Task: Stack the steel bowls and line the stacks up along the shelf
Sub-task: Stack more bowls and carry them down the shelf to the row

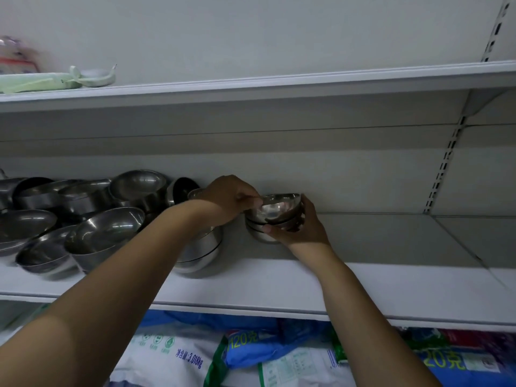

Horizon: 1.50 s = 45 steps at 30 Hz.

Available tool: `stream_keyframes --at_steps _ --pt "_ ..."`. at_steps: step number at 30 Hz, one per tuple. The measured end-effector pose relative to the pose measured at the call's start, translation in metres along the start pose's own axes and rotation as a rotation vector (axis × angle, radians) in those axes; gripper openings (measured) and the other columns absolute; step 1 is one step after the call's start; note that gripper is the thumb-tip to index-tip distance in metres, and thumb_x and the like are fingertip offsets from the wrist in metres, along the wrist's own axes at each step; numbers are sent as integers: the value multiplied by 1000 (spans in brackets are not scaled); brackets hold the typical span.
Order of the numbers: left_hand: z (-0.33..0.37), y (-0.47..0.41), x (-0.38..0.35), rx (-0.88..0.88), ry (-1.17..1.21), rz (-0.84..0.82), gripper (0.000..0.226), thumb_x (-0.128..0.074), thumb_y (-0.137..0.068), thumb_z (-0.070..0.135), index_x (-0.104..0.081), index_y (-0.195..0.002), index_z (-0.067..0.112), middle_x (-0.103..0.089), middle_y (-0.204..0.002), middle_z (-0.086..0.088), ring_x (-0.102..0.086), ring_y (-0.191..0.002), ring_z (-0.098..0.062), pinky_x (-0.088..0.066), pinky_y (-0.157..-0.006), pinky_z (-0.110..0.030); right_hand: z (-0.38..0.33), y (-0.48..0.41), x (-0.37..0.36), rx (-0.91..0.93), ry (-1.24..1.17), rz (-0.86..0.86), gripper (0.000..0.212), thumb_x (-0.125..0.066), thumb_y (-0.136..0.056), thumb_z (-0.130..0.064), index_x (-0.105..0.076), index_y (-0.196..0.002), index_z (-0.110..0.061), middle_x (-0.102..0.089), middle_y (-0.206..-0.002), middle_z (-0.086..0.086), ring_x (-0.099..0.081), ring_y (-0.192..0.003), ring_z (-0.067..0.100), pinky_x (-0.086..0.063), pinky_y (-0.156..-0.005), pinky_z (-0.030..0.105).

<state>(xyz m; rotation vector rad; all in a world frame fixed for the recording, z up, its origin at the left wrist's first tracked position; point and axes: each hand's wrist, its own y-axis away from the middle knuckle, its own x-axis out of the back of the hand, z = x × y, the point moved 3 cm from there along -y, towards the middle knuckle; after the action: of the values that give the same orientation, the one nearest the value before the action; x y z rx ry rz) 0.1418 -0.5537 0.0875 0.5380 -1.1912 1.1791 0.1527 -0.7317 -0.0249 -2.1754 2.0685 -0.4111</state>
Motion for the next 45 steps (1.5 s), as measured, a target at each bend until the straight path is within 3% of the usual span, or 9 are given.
stream_keyframes --at_steps 3,6,14,19,23,32,40,42,45 --pt "-12 0 15 87 4 123 16 -68 -95 20 -79 -101 11 -77 -104 -3 -68 -100 -18 -44 -83 -18 2 -2 -2 5 -20 16 89 -99 -55 -39 -50 -129 -36 -64 -125 -14 -62 -115 6 -54 -90 22" --pt "-26 -5 21 209 -7 183 16 -75 -88 20 -79 -101 11 -76 -108 -4 -68 -106 -21 -46 -92 -23 6 -5 -8 12 -15 24 98 -102 -48 -44 -49 -131 -37 -64 -129 -13 -62 -119 10 -56 -98 35" --pt "-49 -25 0 331 -198 -119 37 -78 -85 37 -79 -90 0 -74 -95 -19 -69 -98 -33 -50 -84 -34 14 -5 -10 43 -47 -25 107 -102 -54 -24 -40 -142 -31 -60 -135 -10 -59 -121 6 -53 -85 13" --pt "-50 -28 1 363 -227 -131 34 -80 -82 36 -80 -91 3 -77 -93 -15 -71 -94 -29 -53 -85 -33 15 -6 -8 41 -57 -24 111 -102 -51 -29 -37 -142 -36 -58 -138 -10 -58 -125 11 -54 -100 31" --pt "-57 -25 2 410 -175 -69 28 -78 -80 28 -81 -89 2 -78 -91 -13 -73 -89 -28 -56 -83 -35 15 -7 -8 49 -44 -13 103 -102 -52 -27 -38 -129 -49 -59 -136 -11 -59 -123 9 -55 -100 30" --pt "-58 -20 10 396 -54 124 27 -68 -93 10 -69 -67 2 -60 -67 -6 -59 -76 -20 -40 -65 -21 15 -7 -8 44 -66 -26 93 -100 -57 -16 -39 -118 -53 -59 -129 -16 -59 -116 1 -52 -80 9" --pt "-29 -4 27 174 102 407 19 -62 -99 19 -75 -87 10 -68 -79 2 -63 -77 -14 -45 -74 -20 18 -9 -9 43 -68 -42 108 -100 -56 -22 -33 -139 -40 -58 -136 -11 -59 -121 6 -54 -88 16" --pt "-15 0 27 124 161 388 14 -62 -99 19 -72 -90 17 -66 -80 10 -61 -76 -5 -42 -70 -7 20 -10 -9 40 -61 -48 111 -101 -55 -24 -33 -143 -36 -58 -137 -10 -59 -122 8 -55 -94 22" --pt "-1 2 19 61 137 325 13 -61 -100 20 -73 -97 15 -69 -92 7 -60 -89 -9 -41 -77 -13 21 -11 -10 42 -45 -41 113 -102 -50 -31 -37 -143 -34 -59 -136 -10 -60 -123 10 -55 -98 30"
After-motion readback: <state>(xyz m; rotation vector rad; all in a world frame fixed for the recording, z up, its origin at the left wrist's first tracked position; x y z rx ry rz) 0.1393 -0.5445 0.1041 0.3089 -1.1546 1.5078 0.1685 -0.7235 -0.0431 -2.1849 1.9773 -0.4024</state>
